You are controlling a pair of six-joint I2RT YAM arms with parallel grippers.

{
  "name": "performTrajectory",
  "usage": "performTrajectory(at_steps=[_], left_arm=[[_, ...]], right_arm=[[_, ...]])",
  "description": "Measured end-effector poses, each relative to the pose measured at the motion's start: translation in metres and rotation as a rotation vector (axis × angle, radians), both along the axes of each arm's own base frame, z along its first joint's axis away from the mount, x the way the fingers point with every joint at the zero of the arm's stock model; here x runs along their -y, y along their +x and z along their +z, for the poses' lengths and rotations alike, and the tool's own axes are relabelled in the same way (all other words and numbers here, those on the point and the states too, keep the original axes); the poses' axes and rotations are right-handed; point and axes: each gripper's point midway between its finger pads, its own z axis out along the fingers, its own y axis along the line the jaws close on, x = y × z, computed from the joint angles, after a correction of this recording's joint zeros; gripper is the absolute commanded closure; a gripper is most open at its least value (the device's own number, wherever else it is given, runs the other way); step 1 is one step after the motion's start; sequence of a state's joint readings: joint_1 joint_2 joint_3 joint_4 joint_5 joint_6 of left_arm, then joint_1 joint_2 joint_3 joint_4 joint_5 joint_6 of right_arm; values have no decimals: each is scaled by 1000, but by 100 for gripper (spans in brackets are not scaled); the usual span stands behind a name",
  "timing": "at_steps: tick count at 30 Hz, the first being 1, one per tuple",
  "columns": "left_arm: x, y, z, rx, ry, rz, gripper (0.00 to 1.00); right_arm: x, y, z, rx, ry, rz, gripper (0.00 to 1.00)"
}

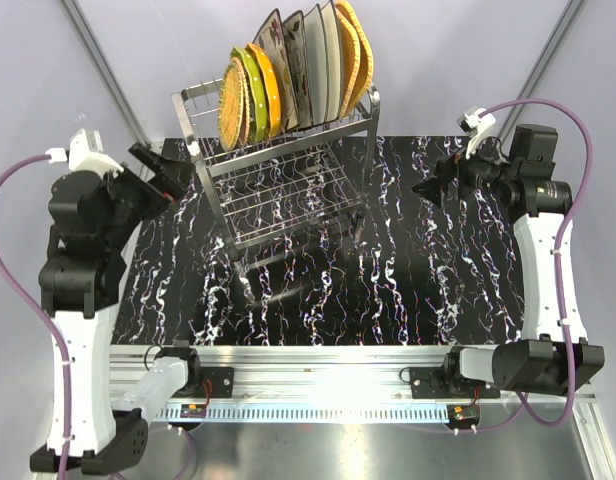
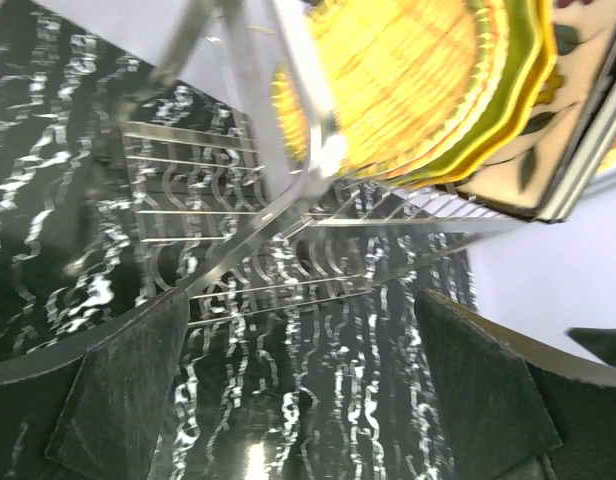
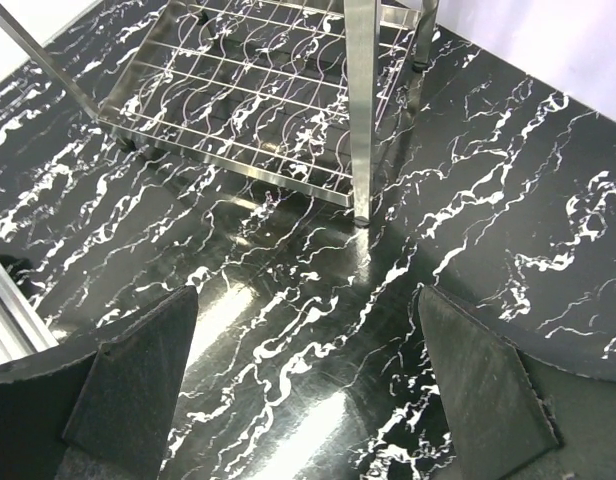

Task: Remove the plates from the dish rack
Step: Grab a plate with the left arm

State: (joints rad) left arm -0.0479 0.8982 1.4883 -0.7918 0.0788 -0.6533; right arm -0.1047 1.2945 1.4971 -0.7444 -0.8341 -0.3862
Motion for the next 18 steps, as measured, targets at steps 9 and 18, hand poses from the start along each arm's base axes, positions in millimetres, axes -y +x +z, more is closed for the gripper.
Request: performTrajectory(at_steps=[9,18], left_arm=[[40,45,33,-21,3,-124,10],[73,77,65,18,137,-165,32]], right_arm=[[-5,3,-9,-47,56,-2,0],[-5,6,-14,-70,77,-12,0]])
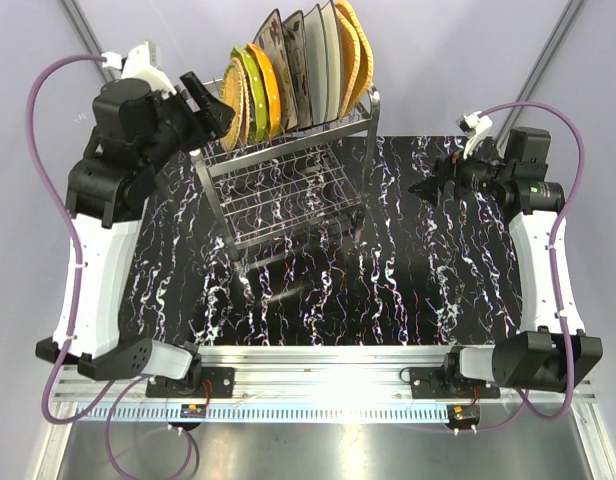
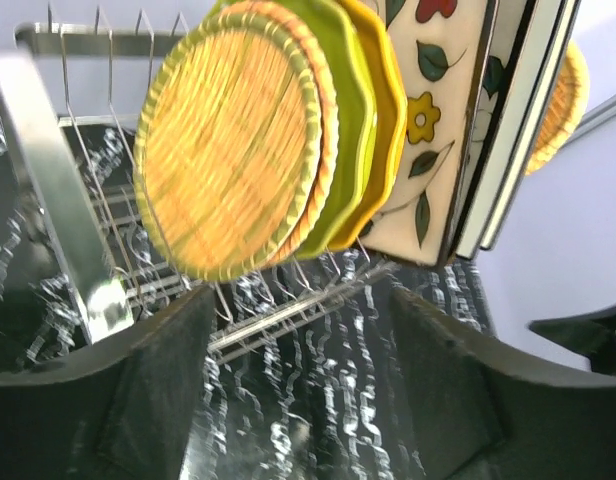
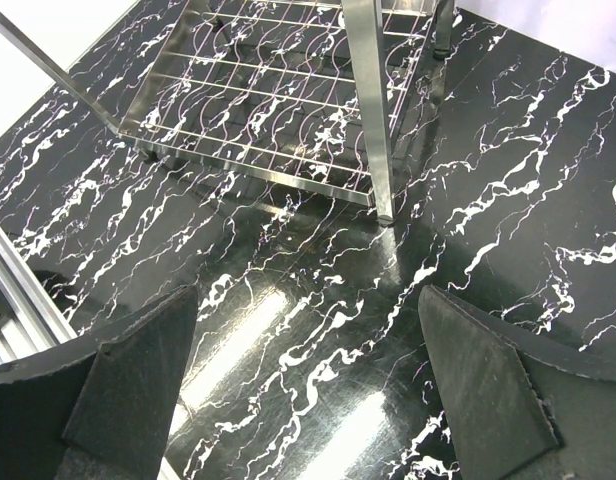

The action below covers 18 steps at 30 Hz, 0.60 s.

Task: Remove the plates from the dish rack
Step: Grab a plate with the left arm

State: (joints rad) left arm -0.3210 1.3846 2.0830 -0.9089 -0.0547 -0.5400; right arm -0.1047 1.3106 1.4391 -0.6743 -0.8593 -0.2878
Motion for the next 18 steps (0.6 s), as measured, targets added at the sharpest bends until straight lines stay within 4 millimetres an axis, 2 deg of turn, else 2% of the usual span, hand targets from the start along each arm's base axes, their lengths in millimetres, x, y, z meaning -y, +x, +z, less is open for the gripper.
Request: performTrajectory(at_steps=[3,6,12,18], left_arm=[[3,13,0,12,72,1,37],[4,26,-11,0,149,-2,45],[10,58,-31,-15,287,-36,54],[11,67,-40,-18,361,-60,58]], right_arm=[[0,0,0,-3,6,-3,0],[0,1,0,-5,12,-6,0],[-1,1,-3,-11,15,-8,0],[-1,1,-3,-14,16,-8,0]])
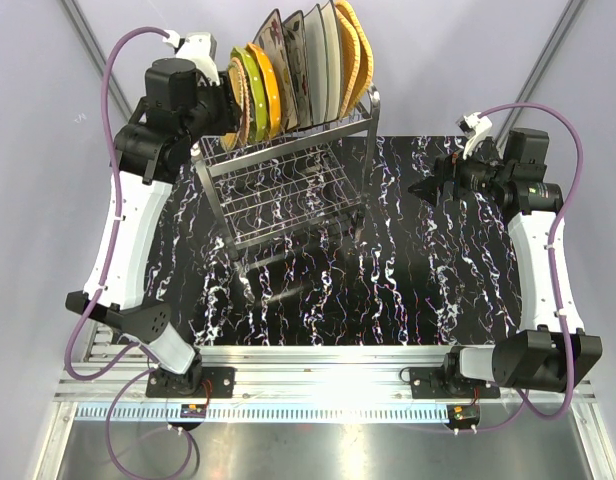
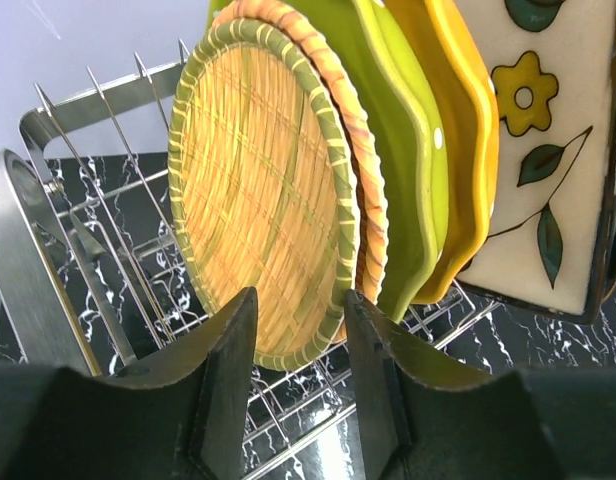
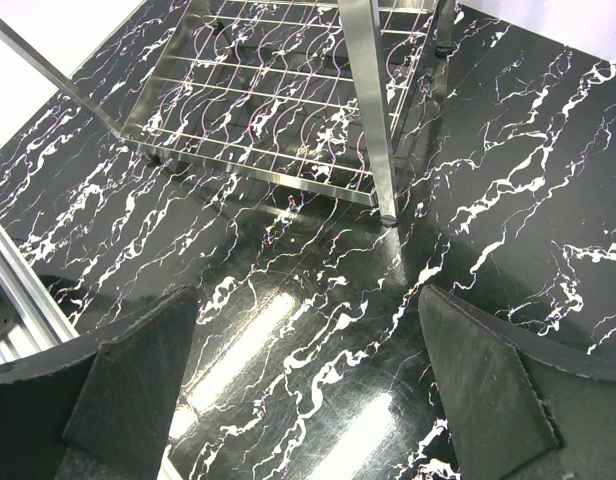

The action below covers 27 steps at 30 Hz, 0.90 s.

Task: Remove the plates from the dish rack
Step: Grab a plate with the left arm

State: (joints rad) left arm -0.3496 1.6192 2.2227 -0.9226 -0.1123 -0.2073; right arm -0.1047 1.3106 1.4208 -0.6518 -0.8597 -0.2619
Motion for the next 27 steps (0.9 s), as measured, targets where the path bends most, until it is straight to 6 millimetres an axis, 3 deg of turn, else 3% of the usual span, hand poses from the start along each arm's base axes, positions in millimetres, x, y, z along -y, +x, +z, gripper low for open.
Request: performTrajectory(at_steps=[11,27], left_arm=[[8,0,4,34,52,-42,63],[24,2,-16,22,135,-91,66]], right_arm=[[0,3,-4,-14,4,-2,0],[0,4,-5,-16,4,-3,1]])
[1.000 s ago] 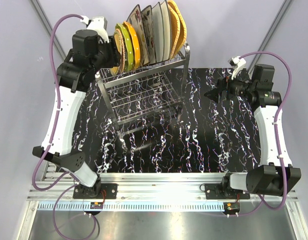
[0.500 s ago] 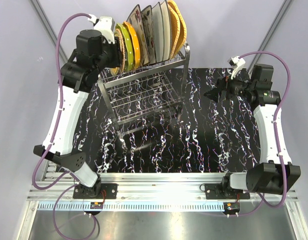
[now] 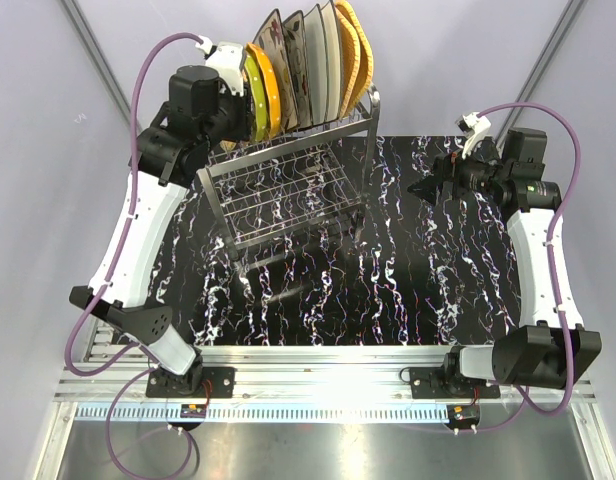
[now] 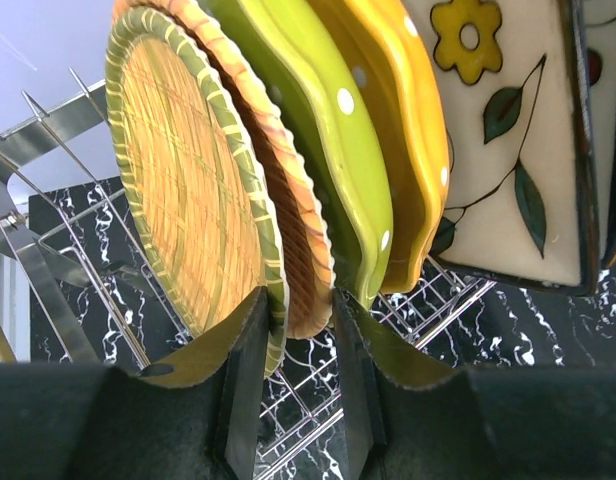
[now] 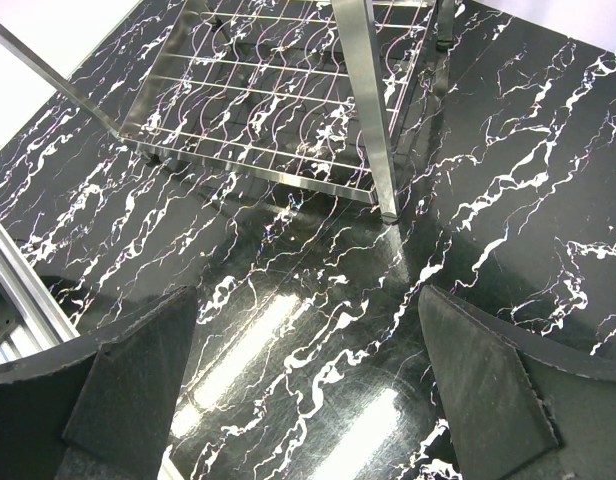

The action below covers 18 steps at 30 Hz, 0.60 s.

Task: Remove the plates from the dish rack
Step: Grab a plate with the left arm

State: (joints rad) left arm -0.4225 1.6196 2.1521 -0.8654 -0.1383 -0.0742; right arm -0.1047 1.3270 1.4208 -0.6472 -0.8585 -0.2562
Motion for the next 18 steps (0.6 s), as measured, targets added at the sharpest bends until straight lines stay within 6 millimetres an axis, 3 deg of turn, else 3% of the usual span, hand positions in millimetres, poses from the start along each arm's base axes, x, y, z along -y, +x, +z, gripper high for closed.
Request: performTrajectory(at_steps=[8,18], left_arm=[[0,0,2,9,3,1,57],[-3,-6,13,34,-15,5,62]], right_arm=[[0,0,0,0,0,0,0],[0,0,0,-1,-1,0,0]])
